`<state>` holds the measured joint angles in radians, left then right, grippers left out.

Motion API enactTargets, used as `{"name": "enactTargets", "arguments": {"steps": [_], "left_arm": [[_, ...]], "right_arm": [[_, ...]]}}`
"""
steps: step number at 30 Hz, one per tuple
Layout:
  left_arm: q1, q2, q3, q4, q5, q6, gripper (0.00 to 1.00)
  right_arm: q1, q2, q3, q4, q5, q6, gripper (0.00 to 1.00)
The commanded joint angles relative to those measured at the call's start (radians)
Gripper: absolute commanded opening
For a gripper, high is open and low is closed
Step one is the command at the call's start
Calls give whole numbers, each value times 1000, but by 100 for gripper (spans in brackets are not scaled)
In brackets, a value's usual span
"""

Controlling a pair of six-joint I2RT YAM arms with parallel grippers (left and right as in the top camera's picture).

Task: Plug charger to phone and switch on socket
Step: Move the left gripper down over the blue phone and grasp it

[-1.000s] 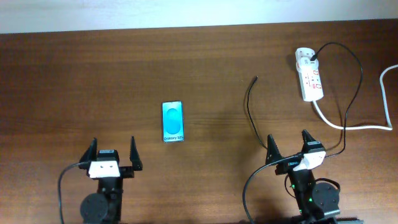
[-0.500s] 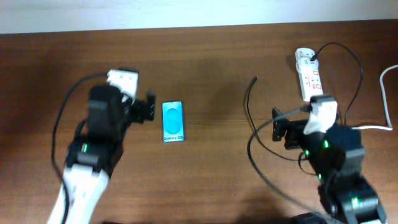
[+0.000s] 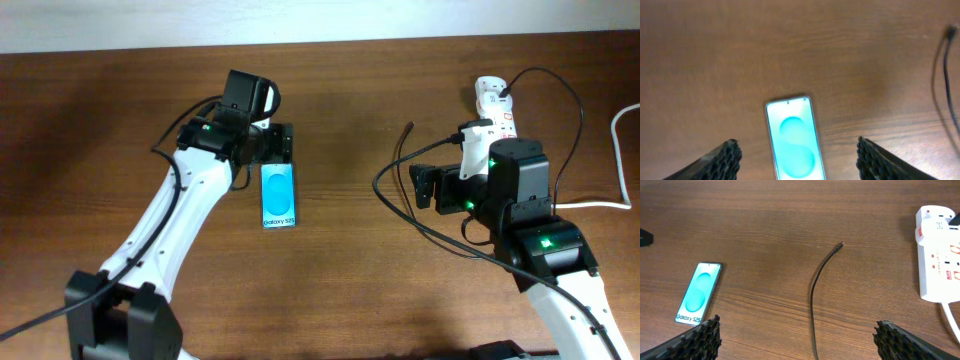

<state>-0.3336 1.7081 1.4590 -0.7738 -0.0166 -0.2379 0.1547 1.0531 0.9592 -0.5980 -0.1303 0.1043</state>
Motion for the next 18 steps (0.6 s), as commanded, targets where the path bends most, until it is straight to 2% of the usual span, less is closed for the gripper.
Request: {"name": "enactTargets", "arguments": {"steps": [1,6,9,10,11,14,18], "left_arm": [[-1,90,21,-58,-29,-237,79],[-10,224,79,-74,-33,-233,80],[-11,332,278,-251,-45,-178,82],[-11,376,334,-312,-45,-155,90],[-11,418,369,-352,-44,-150,92],[-11,490,376,-388,-25,-150,94],[-11,536,374,-402,-33,-182,89]], "right_arm": [[-5,-2,24,-13,-17,-3,98],[-5,3,24,-27,-17,-3,98],[-5,4,24,-27,-17,-3,98],[-5,4,24,-27,-17,-3,98],[-5,4,24,-27,-17,-3,98],[-5,4,24,-39,-17,-3,98],[-5,4,24,-46,-16,-3,98]]}}
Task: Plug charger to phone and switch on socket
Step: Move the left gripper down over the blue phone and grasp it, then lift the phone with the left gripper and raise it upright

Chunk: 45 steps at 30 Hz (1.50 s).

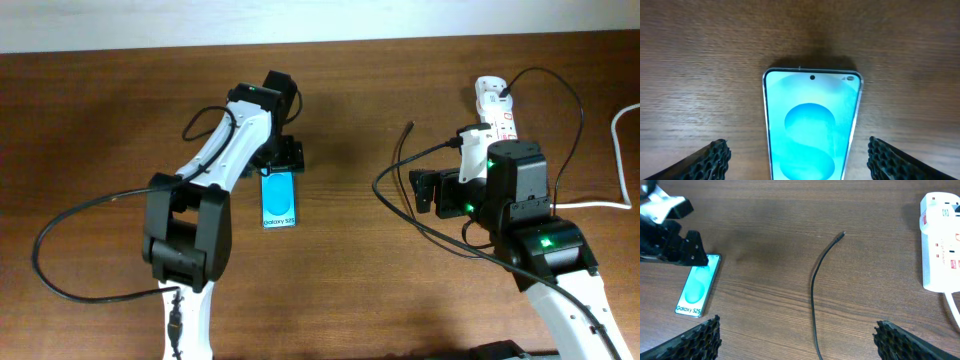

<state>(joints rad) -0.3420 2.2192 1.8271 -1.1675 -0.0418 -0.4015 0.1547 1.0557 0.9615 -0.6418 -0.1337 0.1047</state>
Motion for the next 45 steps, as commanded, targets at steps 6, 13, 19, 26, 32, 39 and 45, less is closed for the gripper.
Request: {"name": "enactTargets", "arguments": {"steps": [6,13,19,26,32,39,45], "left_arm": [[-3,55,-109,105,-7,-49,89],[-18,47,-130,143,-13,41,91],[-29,29,-141,81,-15,1,95],[-81,29,-228,118,-15,-28,83],[-81,29,-249,138,-15,-32,79],[-81,29,-303,172,-15,-39,75],[-81,29,-303,192,-30,-28,93]], "right_arm": [[-5,24,22,-9,-13,-3,98],[-5,109,22,-6,-13,-3,98],[-5,110,22,2,-13,-4,98],[-5,110,22,2,-13,-4,98],[-5,110,22,1,-13,-4,98],[-5,110,22,2,-13,-4,98],[-5,110,22,2,-13,-4,98]]}}
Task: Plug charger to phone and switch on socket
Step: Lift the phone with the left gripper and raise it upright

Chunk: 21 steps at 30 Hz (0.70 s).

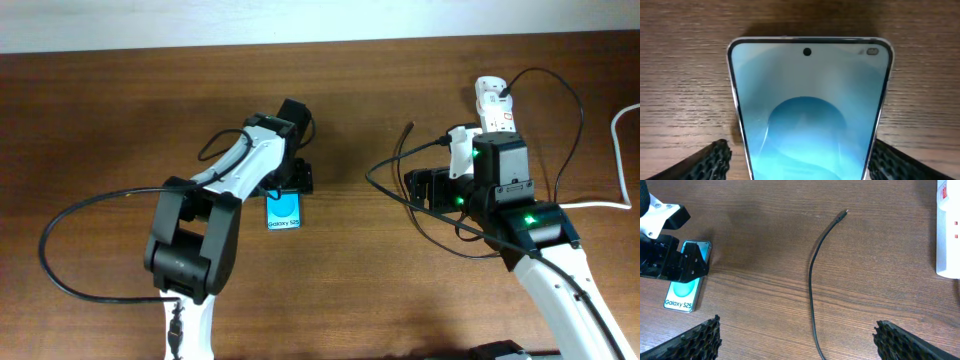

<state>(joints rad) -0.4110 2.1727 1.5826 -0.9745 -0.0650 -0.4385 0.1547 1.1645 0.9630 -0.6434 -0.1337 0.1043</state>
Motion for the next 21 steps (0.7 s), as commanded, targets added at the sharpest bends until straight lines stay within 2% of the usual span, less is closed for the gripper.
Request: {"name": "enactTargets", "arguments": {"steps": [1,5,6,7,12,21], "left_arm": [[-12,76,-58,-2,-7,9,92],[-12,76,-97,18,24,5,91],[-12,76,-116,41,32,6,87],[-11,76,-121,55,35,6,80],[-10,76,-116,77,35,6,68],[-9,74,63,-29,30,22,60]], "right_arm": [[-5,2,21,3,-13,-3,98],[-5,2,21,3,-13,-4,98],[-5,2,21,3,-13,-3,98],[-5,2,21,3,-13,-4,98],[-5,2,21,4,-13,-3,98],[-5,2,21,3,-13,-3,98]]}}
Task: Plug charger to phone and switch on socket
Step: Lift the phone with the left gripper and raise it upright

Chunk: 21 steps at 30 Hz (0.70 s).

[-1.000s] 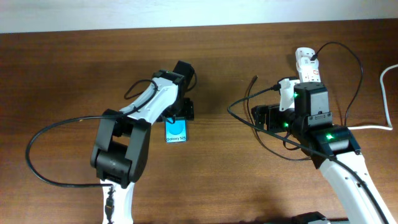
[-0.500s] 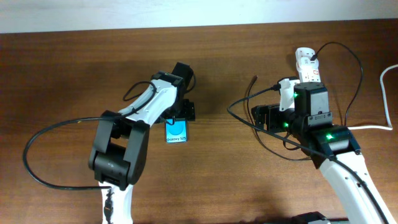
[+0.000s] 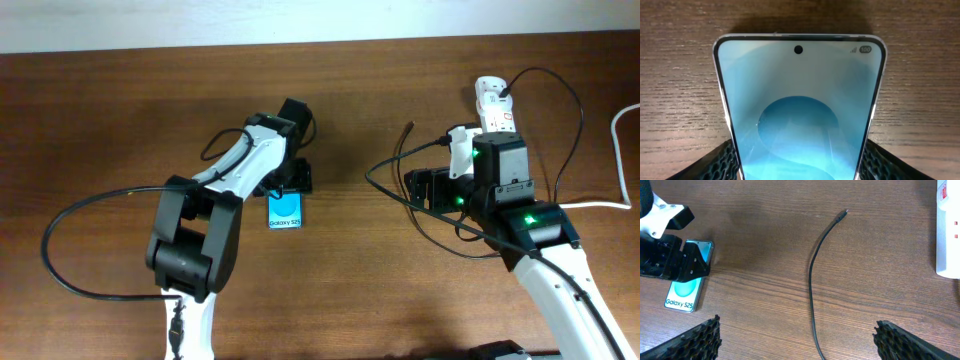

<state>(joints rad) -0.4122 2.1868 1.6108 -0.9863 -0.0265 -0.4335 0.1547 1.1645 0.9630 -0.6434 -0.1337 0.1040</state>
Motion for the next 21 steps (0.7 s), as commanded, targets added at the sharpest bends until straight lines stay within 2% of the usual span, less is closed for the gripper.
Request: {"name": "enactTargets", "arguments": {"steps": [1,12,15,17,18,21], "left_arm": [[-8,60,49,-27,-16,16,60],[19,-26,135,-55,-23,24,58],[40,-72,138,-63,-23,27,41],[57,-99,139,-74,-5,27,12],[61,-105,139,-77,6,27,3],[73,-114,139,-85,87,26,0]], "right_arm": [[-5,2,21,3,-13,-3,98],[-5,2,21,3,-13,-3,98],[-5,2,21,3,-13,-3,98],[-5,2,21,3,-13,-3,98],[-5,2,21,3,-13,-3,98],[-5,2,21,3,-13,-3,98]]}}
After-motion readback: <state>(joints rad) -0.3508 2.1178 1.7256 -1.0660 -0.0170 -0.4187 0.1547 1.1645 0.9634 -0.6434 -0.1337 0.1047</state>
